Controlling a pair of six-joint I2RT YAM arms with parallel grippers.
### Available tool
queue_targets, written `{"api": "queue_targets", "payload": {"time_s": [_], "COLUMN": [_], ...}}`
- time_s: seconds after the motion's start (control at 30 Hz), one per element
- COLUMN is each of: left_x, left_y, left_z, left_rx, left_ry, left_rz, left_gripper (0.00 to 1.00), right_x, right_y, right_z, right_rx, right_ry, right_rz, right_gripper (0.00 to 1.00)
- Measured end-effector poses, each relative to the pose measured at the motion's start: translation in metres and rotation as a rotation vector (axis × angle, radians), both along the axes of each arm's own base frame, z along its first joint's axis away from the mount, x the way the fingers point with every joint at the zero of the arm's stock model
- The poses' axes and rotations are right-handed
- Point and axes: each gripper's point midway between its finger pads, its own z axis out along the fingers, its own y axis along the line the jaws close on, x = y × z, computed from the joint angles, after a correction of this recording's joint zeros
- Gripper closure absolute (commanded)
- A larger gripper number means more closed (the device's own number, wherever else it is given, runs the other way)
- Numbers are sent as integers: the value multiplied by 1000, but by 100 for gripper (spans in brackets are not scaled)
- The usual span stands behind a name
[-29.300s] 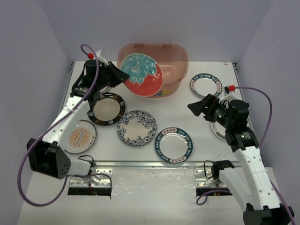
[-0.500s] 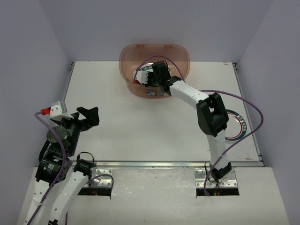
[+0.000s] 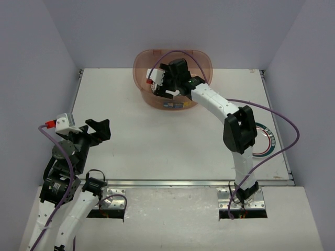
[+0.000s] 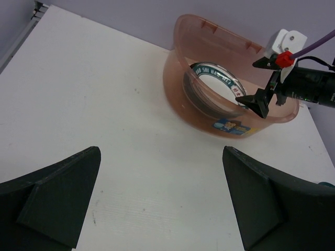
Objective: Place the plates into the plastic bin on the countertop
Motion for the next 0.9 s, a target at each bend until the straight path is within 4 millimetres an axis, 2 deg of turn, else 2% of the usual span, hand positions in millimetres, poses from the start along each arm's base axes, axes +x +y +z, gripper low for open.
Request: {"api": "queue_targets", "payload": {"time_s": [0.13,0.23,0.4,0.47,0.53,0.57,0.67,0.73,0.8,0.83,0.9], "left_x": [0,0,0,0,0,0,0,0,1,1,2], "left_y": [0,0,1,1,1,1,1,1,0,0,-1], "left_z": [0,0,0,0,0,0,0,-1,-1,-1,-2], "left_rx": [0,0,0,1,0,0,1,1,2,2,2], "left_ry": [0,0,0,1,1,1,1,3,5,7,10], "left_rz": [1,3,8,8,8,8,6,5,3,3,0], "left_gripper": [0,0,0,0,0,0,0,0,0,0,0], "right_x": [-13,-13,-2,-9,-30,-46,-93,-120,-149,-162,-183], "right_y": [-5,-11,-52,-74,-107,-131,-215,-272,-320,-338,-357], "right_z": [8,18,51,65,78,84,108,112,92,76,29], "right_rx": [8,35,134,226,332,373,494,556,549,523,405], "right_ry": [63,95,102,139,188,201,136,66,31,21,56], "right_rz": [-22,-79,-445,-587,-709,-777,-1016,-1200,-1388,-1476,-1593], "right_gripper": [1,1,1,1,1,1,1,1,1,1,1]}}
